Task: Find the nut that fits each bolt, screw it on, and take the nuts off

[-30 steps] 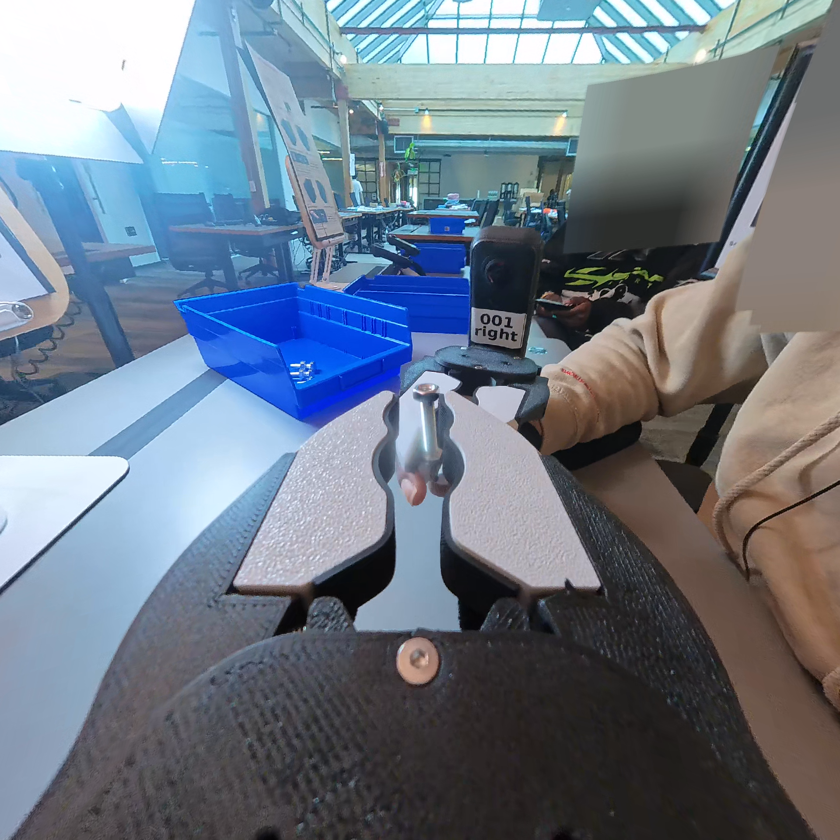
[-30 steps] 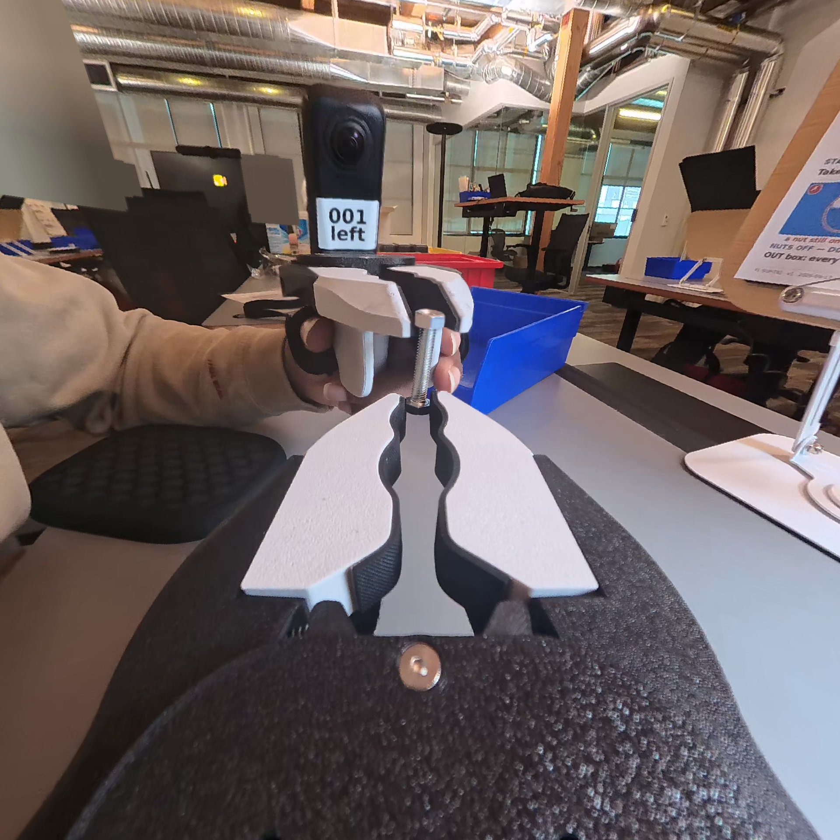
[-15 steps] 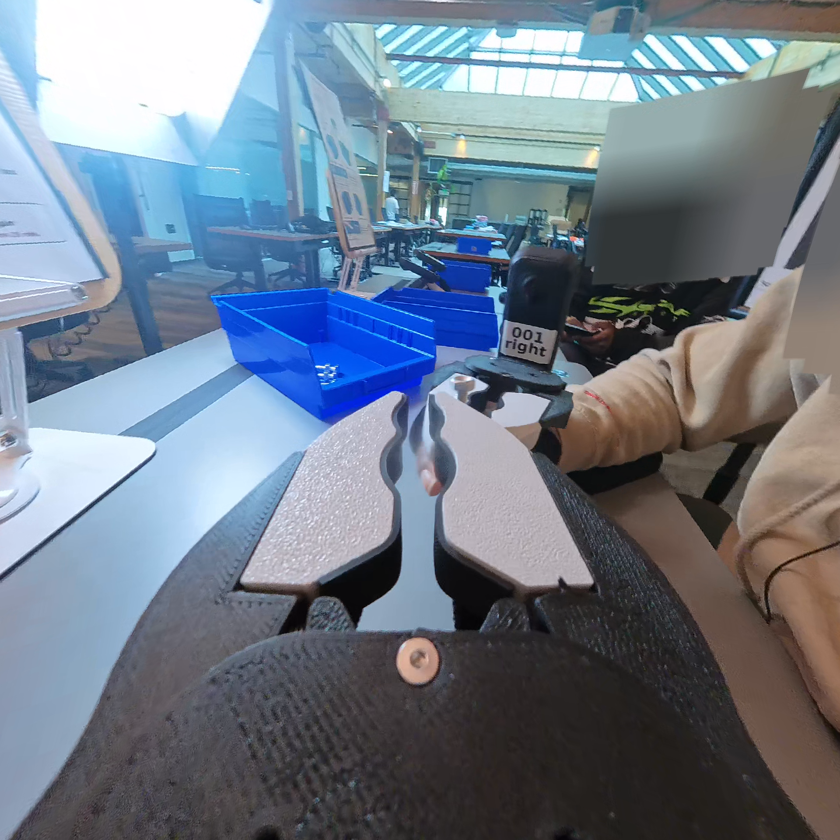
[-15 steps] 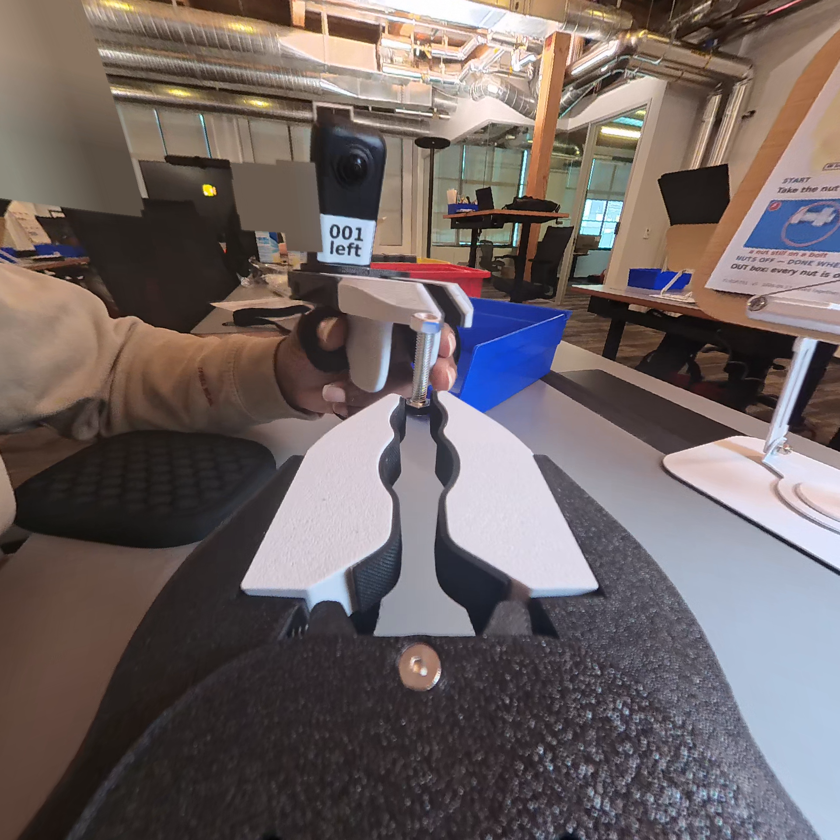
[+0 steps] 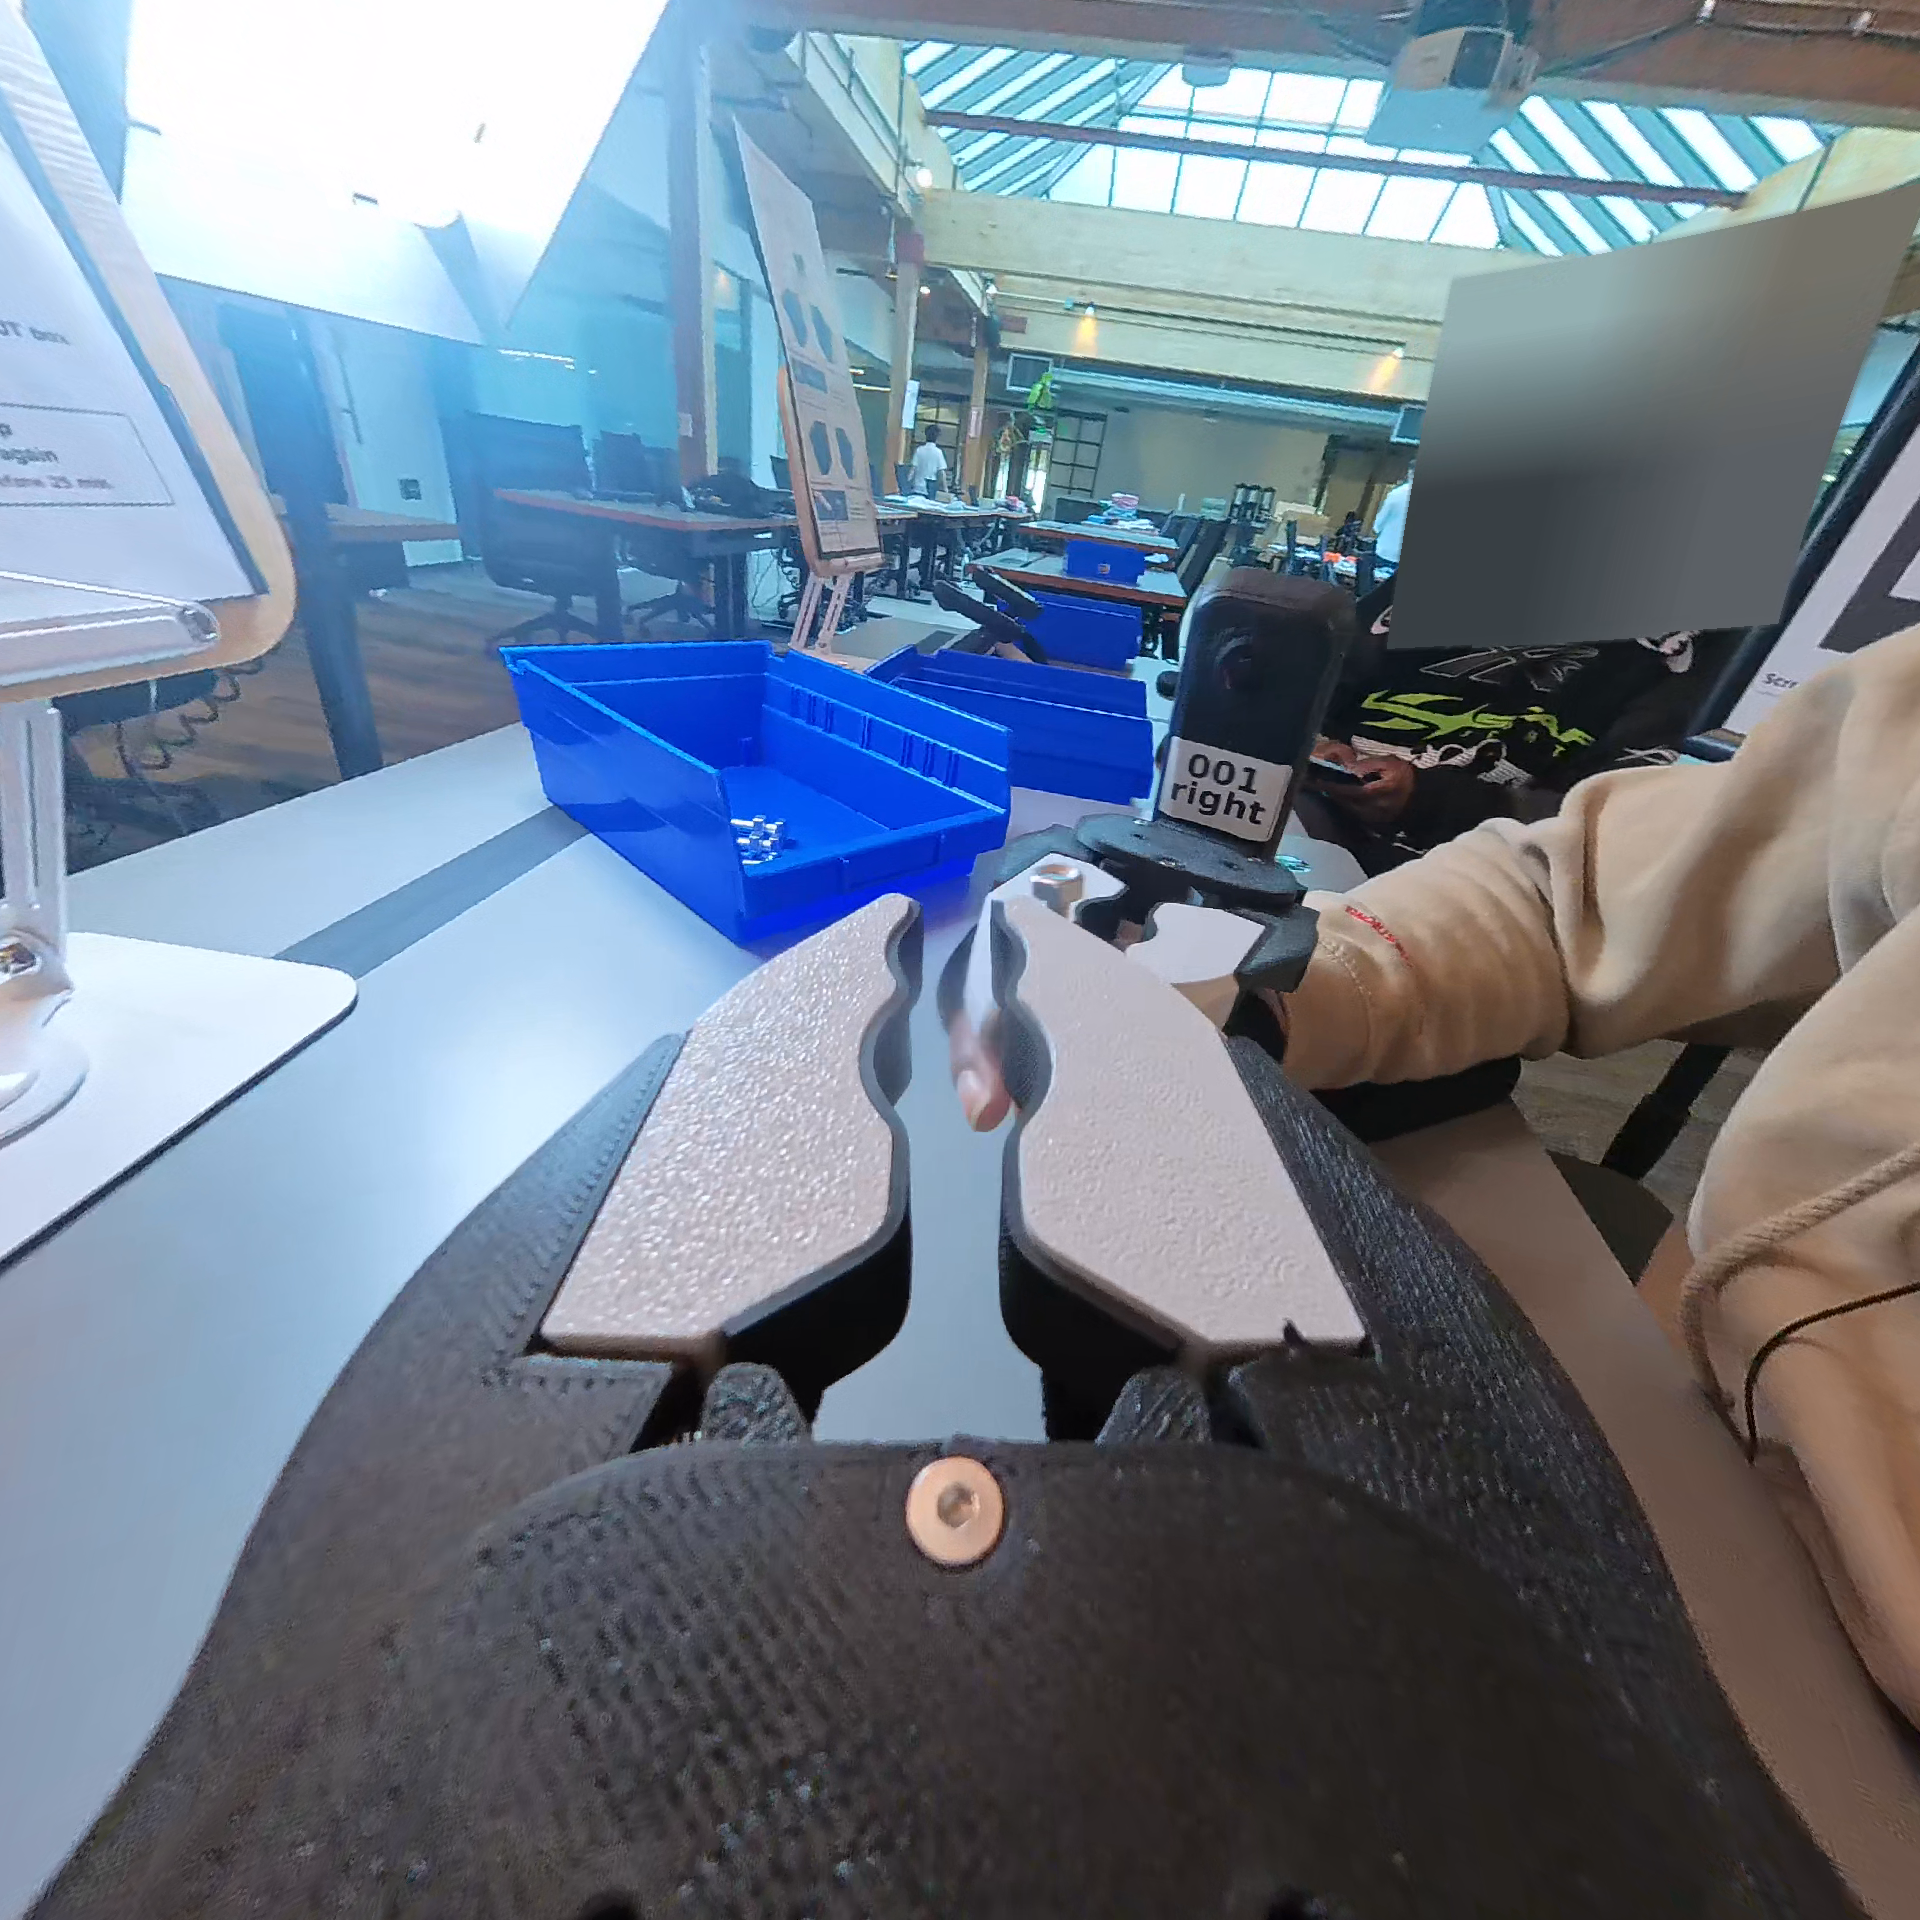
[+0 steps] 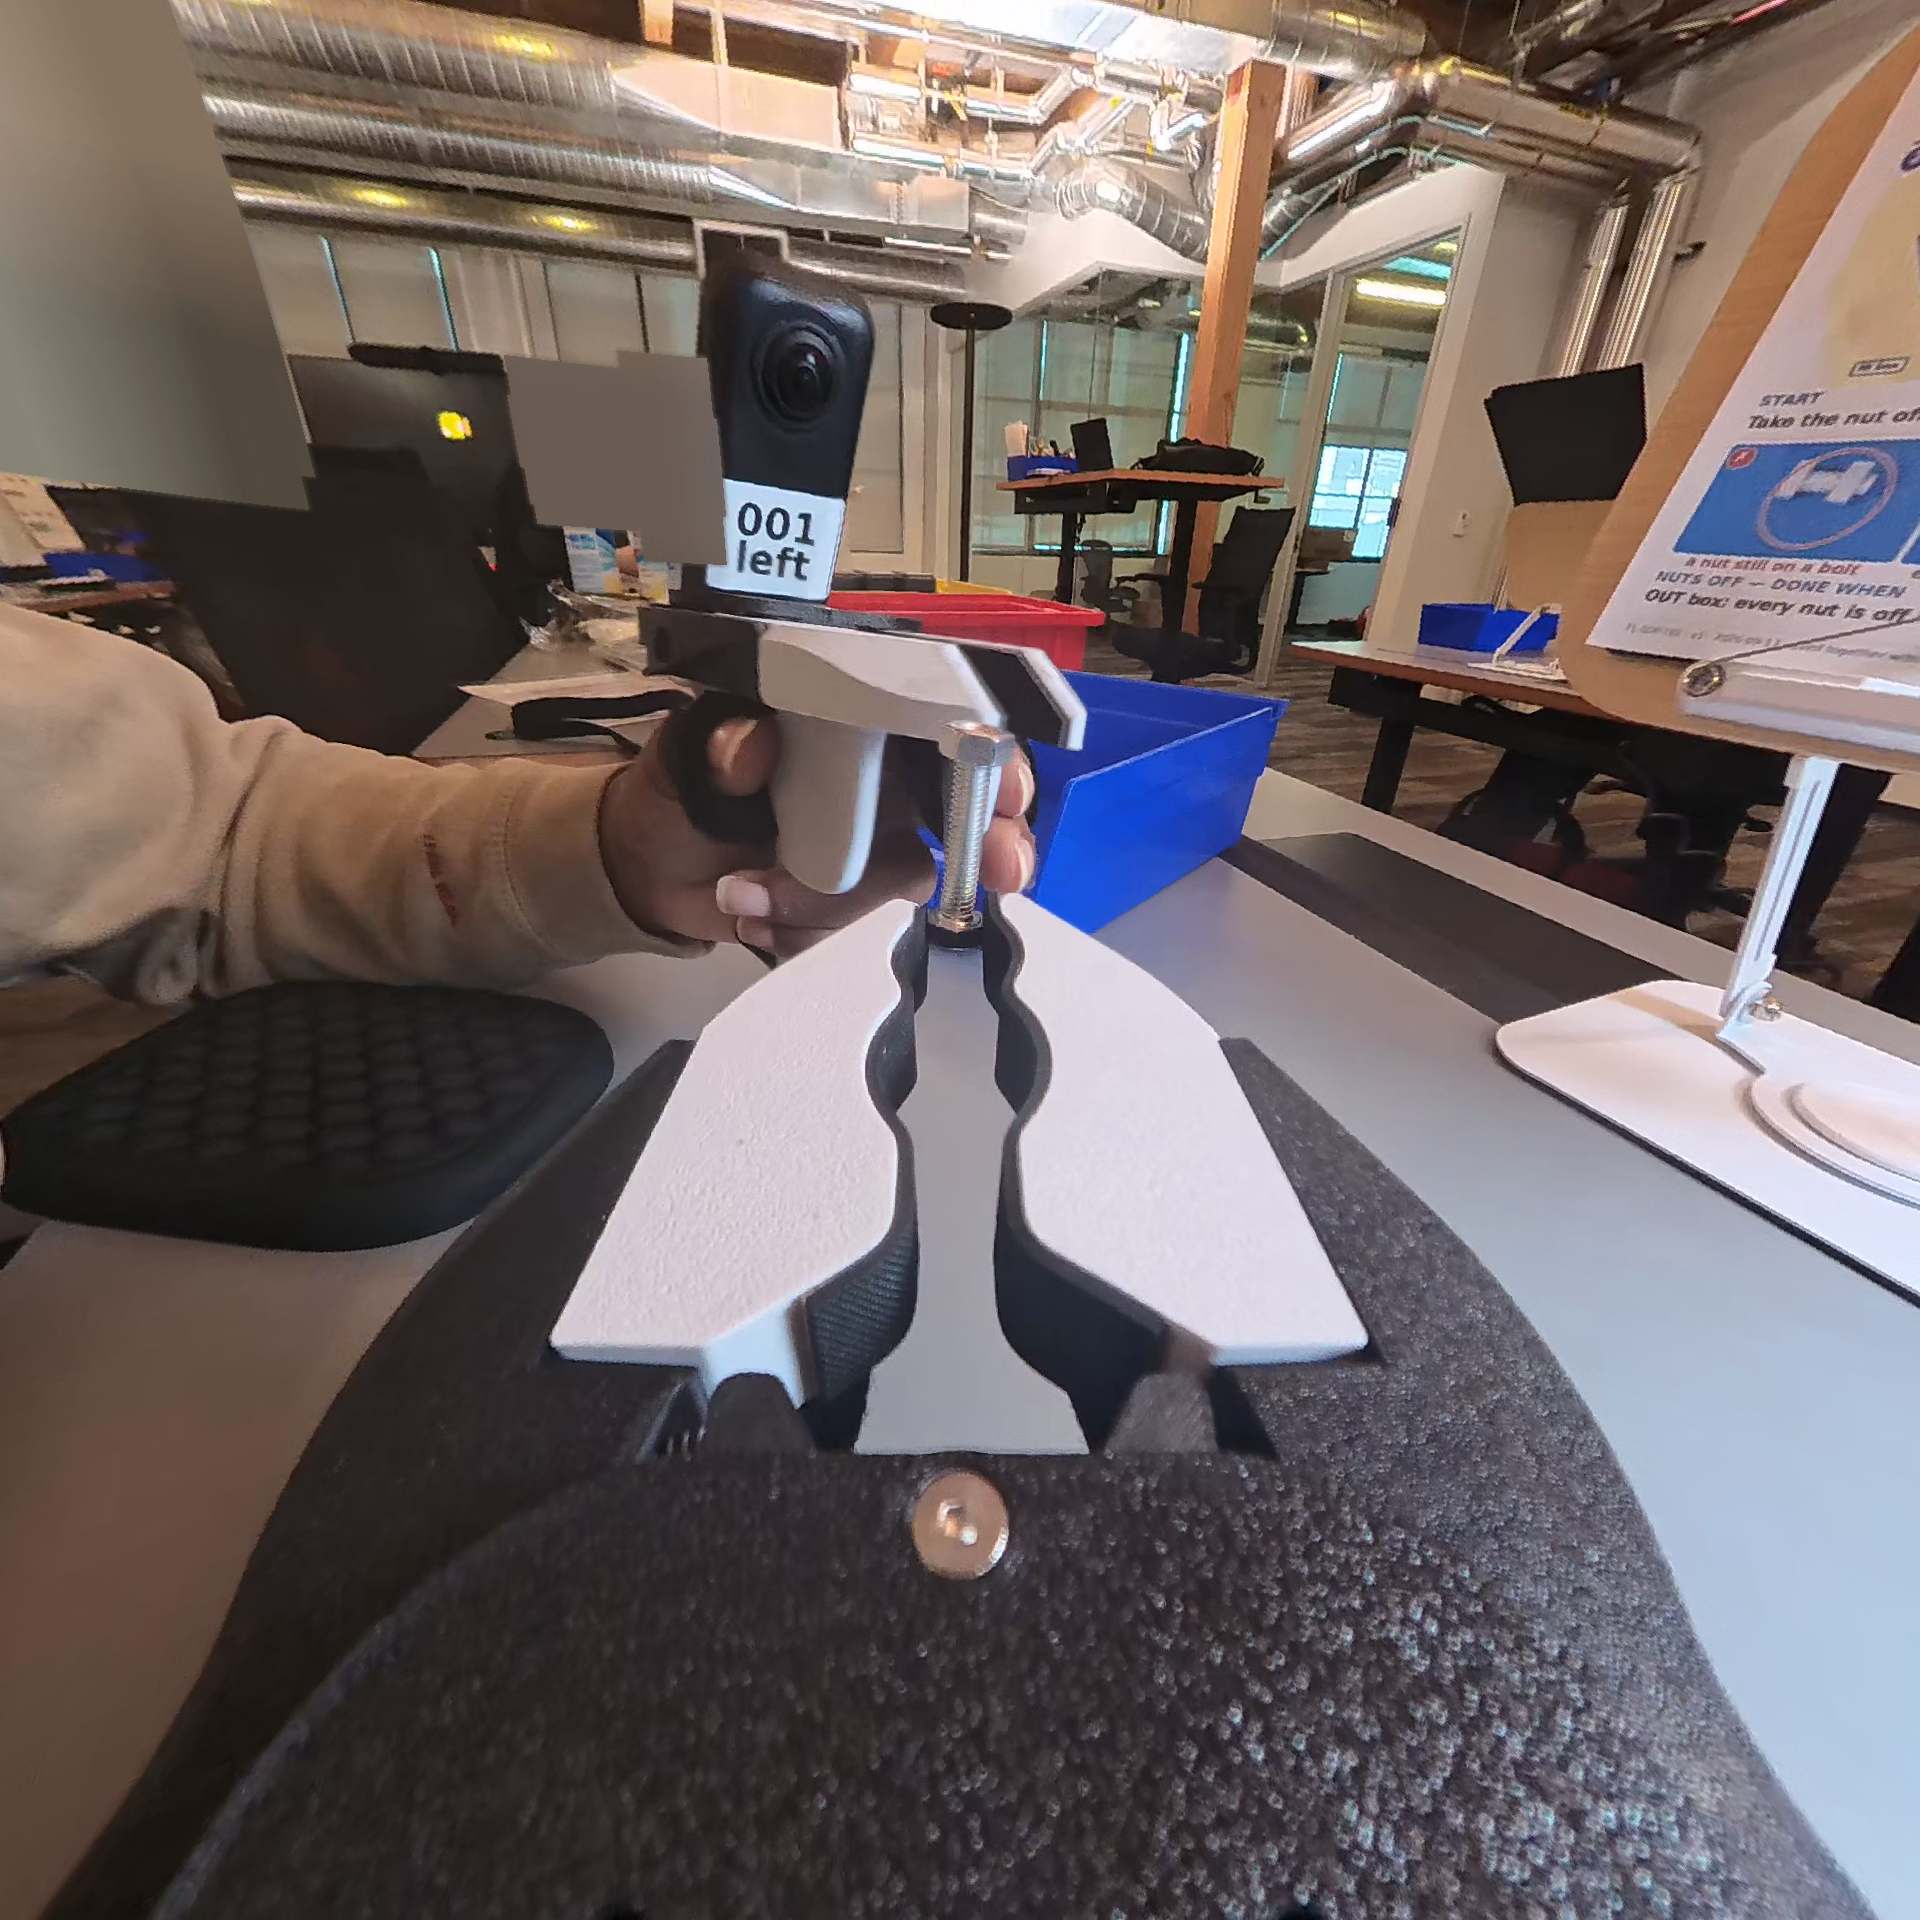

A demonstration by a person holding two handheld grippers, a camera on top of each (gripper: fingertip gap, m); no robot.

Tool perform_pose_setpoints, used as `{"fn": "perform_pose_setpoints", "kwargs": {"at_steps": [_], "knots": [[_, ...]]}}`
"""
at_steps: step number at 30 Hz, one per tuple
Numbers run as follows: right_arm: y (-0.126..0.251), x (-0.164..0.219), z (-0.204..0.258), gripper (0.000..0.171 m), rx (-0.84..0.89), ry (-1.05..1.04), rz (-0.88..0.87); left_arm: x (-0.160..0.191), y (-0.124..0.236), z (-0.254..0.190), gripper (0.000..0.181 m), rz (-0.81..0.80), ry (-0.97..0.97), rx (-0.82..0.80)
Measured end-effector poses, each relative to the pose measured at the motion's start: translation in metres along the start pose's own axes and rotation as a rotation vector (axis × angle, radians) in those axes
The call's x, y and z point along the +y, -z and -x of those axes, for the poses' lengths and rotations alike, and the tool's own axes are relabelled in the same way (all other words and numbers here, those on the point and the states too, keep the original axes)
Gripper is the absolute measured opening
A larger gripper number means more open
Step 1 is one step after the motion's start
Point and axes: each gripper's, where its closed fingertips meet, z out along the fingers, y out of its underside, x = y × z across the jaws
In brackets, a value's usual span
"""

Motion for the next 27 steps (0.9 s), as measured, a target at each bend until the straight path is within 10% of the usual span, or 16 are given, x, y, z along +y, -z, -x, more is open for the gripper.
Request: {"fn": "perform_pose_setpoints", "kwargs": {"at_steps": [27], "knots": [[0.0, -0.001, -0.001, 0.01, 0.008, 0.005, -0.002, 0.001, -0.009, -0.016, 0.02, 0.02, -0.016, 0.033]]}}
